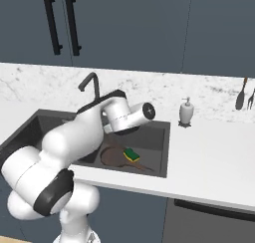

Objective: Pick the pan and sponge and place them into the sink. Then turn on the water.

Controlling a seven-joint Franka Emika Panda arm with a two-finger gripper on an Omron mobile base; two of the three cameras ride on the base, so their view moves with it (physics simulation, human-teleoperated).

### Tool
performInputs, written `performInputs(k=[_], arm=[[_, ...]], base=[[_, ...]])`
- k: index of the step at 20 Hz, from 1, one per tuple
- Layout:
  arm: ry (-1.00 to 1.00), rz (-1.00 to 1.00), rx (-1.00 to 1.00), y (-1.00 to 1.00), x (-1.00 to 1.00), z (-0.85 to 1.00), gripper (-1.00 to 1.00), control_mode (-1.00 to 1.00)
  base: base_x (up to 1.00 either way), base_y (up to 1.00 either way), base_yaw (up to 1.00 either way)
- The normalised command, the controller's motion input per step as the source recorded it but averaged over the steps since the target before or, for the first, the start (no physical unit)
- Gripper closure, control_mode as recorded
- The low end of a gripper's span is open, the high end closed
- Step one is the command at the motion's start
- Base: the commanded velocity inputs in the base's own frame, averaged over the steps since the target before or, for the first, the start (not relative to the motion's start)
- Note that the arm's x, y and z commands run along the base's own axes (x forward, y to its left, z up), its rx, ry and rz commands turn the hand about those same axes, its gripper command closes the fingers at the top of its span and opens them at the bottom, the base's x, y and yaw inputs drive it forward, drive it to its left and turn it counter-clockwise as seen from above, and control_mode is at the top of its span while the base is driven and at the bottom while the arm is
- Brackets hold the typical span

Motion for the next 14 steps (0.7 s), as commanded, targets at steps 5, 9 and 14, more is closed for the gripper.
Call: performInputs(k=[5,9,14], arm=[[-0.07,-0.03,0.15,0.13,-0.20,0.59,-1.00,-1.00],[-0.05,-0.01,0.20,0.10,-0.16,0.45,-1.00,-1.00],[-0.13,0.00,0.22,0.05,-0.12,0.17,-1.00,-1.00]], base=[[0.00,0.00,0.00],[0.00,0.00,0.00],[0.00,0.00,0.00]])
